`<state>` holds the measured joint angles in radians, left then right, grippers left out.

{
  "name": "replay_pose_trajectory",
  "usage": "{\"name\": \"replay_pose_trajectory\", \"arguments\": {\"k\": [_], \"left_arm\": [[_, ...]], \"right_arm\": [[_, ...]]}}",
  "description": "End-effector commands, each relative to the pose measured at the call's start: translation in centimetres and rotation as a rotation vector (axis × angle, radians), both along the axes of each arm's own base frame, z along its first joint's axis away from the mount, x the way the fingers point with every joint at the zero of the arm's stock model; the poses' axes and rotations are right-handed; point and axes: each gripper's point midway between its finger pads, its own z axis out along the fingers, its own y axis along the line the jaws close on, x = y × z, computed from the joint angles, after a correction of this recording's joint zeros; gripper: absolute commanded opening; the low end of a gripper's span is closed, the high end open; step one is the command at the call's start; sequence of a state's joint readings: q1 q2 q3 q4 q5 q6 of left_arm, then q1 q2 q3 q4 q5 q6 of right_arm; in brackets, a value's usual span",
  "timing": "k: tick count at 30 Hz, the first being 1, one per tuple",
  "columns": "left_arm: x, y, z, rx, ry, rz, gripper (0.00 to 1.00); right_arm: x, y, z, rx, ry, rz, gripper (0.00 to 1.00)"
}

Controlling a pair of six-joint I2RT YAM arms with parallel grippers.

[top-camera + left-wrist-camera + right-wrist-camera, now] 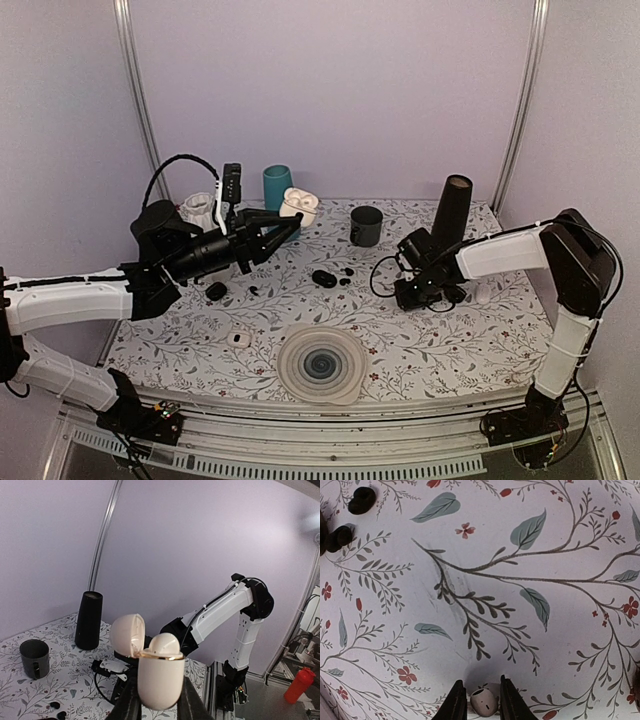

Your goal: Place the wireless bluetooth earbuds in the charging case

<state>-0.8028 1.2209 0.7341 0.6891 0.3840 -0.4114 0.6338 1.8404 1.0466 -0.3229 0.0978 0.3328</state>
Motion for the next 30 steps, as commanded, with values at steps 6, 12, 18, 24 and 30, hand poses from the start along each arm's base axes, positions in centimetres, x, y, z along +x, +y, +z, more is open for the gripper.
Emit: {"name": "replay_pose_trajectory", "arguments": {"k": [6, 12, 18, 24, 30], "left_arm": [[0.2, 0.8, 0.2, -0.004, -0.017, 0.026, 0.00], [0.3, 0.8, 0.2, -0.006, -0.012, 0.027, 0.00], [0.2, 0.8, 0.3, -0.009, -0.015, 0.025, 0.00], [0.3, 0.9, 0.3, -0.007, -0.014, 0.030, 0.00], [0.3, 0.9, 0.3, -0.008, -0.016, 0.031, 0.00]], "right_arm": [[-0.3, -1.2, -0.1, -0.056, 0.034, -0.094, 0.30], [-0.5, -1.5, 0.2, -0.048, 0.045, -0.139, 0.31], [-0.9, -0.6, -0.2, -0.021, 0.075, -0.138, 0.31], [-1.5, 0.1, -0.4, 0.006, 0.096, -0.147, 0.30], [-1.7, 1.2, -0.3, 0.020, 0.097, -0.127, 0.28]]}}
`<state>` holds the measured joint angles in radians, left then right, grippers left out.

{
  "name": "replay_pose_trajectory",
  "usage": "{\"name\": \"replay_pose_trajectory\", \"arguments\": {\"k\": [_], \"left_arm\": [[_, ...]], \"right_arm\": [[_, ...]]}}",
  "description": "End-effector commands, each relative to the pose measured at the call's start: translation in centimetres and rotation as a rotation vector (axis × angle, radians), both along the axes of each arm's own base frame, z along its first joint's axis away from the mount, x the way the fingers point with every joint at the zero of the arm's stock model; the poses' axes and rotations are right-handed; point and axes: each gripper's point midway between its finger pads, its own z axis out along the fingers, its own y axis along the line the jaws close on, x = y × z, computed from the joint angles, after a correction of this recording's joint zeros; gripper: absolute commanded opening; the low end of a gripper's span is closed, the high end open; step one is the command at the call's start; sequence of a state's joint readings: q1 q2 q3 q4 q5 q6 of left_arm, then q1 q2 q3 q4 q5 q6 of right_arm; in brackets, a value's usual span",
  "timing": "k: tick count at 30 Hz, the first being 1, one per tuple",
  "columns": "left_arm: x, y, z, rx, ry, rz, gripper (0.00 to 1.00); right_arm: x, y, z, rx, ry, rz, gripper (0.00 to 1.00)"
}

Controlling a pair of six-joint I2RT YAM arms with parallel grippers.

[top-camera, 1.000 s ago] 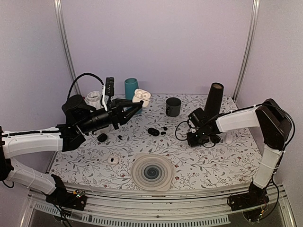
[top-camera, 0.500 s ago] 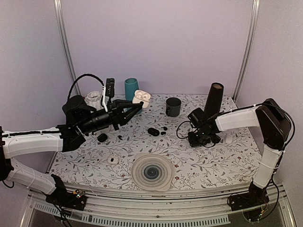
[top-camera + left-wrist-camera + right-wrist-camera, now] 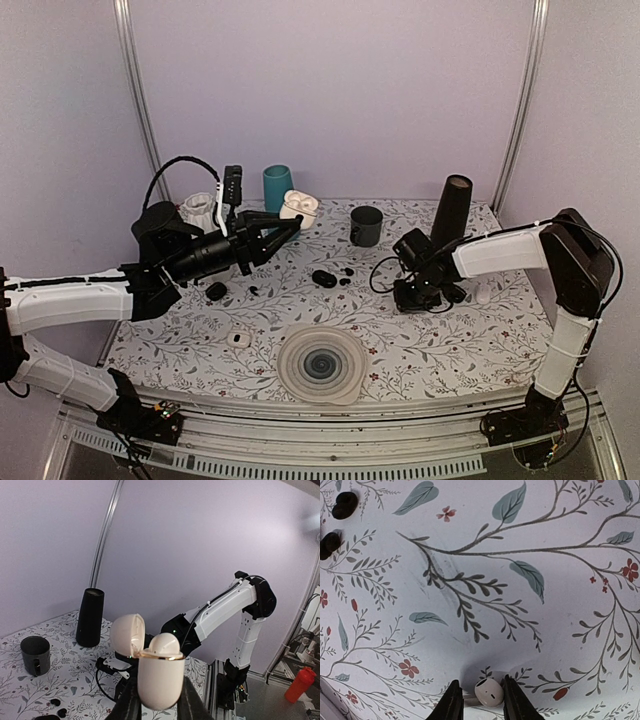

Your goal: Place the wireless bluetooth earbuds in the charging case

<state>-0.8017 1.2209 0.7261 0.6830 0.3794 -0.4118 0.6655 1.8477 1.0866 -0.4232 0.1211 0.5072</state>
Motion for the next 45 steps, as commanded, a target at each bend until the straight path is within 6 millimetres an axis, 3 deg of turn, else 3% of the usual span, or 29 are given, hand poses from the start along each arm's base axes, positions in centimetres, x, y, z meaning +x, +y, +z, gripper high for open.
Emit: {"name": "replay_pose_trajectory", "arguments": {"k": [1, 14, 17, 24, 33, 39, 41, 45], "left_arm": [[0.2, 0.8, 0.8, -0.017, -0.027, 0.025, 0.00], [0.3, 0.9, 0.7, -0.018, -0.022, 0.029, 0.00], [0.4, 0.9, 0.6, -0.016, -0.020, 0.033, 0.00], [1.8, 1.4, -0.6, 0.011, 0.024, 0.117, 0.00], [2.6, 1.0, -2.6, 0.041, 0.054, 0.129, 0.00], [2.0, 0.0, -3.5, 0.047, 0.044, 0.059, 0.00], [1.9, -0.5, -3.9, 0.057, 0.047, 0.036, 0.00], [2.0, -1.3, -4.8, 0.079, 0.054, 0.006, 0.00]], "right_arm": [[-0.4, 1.1, -0.3, 0.013, 0.027, 0.013, 0.27], [-0.1, 1.2, -0.6, -0.016, 0.024, 0.050, 0.20], [0.0, 1.3, -0.5, -0.016, 0.021, 0.056, 0.14], [0.7, 1.1, 1.5, -0.020, -0.041, 0.053, 0.13], [1.5, 1.5, 6.4, -0.020, -0.179, 0.075, 0.13], [1.1, 2.9, 11.6, -0.023, -0.304, 0.112, 0.13], [1.4, 3.8, 14.6, 0.000, -0.372, 0.117, 0.13], [0.9, 4.3, 18.7, 0.024, -0.453, 0.124, 0.13]]}}
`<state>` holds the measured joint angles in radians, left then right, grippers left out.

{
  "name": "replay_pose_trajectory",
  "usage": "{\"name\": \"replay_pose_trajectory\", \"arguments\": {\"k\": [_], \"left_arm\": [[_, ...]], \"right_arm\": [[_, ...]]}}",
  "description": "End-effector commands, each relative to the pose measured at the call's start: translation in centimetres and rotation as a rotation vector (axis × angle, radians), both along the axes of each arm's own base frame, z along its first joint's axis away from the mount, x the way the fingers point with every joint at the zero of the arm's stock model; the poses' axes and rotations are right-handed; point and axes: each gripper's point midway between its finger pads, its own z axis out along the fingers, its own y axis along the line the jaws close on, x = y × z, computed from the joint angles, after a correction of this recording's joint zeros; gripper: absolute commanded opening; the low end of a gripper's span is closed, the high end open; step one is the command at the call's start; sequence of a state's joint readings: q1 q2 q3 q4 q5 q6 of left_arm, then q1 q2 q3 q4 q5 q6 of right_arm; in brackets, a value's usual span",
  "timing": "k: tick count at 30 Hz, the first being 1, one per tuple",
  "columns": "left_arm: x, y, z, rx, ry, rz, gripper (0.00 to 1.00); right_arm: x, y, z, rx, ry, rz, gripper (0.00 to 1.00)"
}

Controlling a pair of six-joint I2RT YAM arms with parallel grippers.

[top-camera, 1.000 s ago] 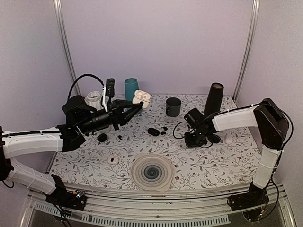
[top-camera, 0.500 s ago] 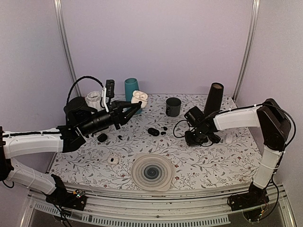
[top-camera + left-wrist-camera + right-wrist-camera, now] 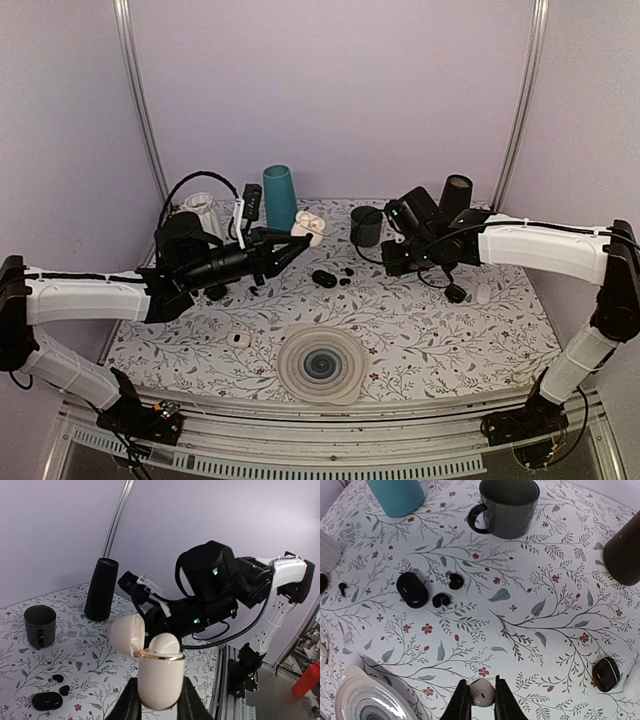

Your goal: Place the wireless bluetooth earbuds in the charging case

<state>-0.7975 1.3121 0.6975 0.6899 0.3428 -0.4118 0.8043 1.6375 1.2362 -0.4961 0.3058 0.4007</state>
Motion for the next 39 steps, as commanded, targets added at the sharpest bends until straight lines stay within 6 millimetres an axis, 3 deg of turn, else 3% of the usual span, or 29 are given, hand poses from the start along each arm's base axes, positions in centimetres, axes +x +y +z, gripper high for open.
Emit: {"name": "replay_pose_trajectory", "arguments": {"k": [1, 8, 19, 27, 39], "left_arm": [[0.2, -0.5, -0.3, 0.006, -0.022, -0.037, 0.00], [0.6, -1.9, -1.8, 0.038, 0.022, -0.080, 0.00], [0.5, -2.9, -1.8, 0.021, 0.063, -0.129, 0.00], [1.1, -3.2, -2.1, 0.029, 0.099, -0.119, 0.00], [1.3, -3.5, -1.0, 0.012, 0.097, -0.127, 0.00]], "right_arm": [[-0.1, -0.1, 6.0, 0.026, -0.132, -0.007, 0.13], [-1.5, 1.6, 11.1, 0.092, -0.234, 0.042, 0.13], [-3.8, 5.4, 15.7, 0.150, -0.337, 0.143, 0.13], [-5.1, 7.2, 17.3, 0.169, -0.383, 0.197, 0.13], [-6.4, 9.1, 17.6, 0.148, -0.422, 0.254, 0.14]]}}
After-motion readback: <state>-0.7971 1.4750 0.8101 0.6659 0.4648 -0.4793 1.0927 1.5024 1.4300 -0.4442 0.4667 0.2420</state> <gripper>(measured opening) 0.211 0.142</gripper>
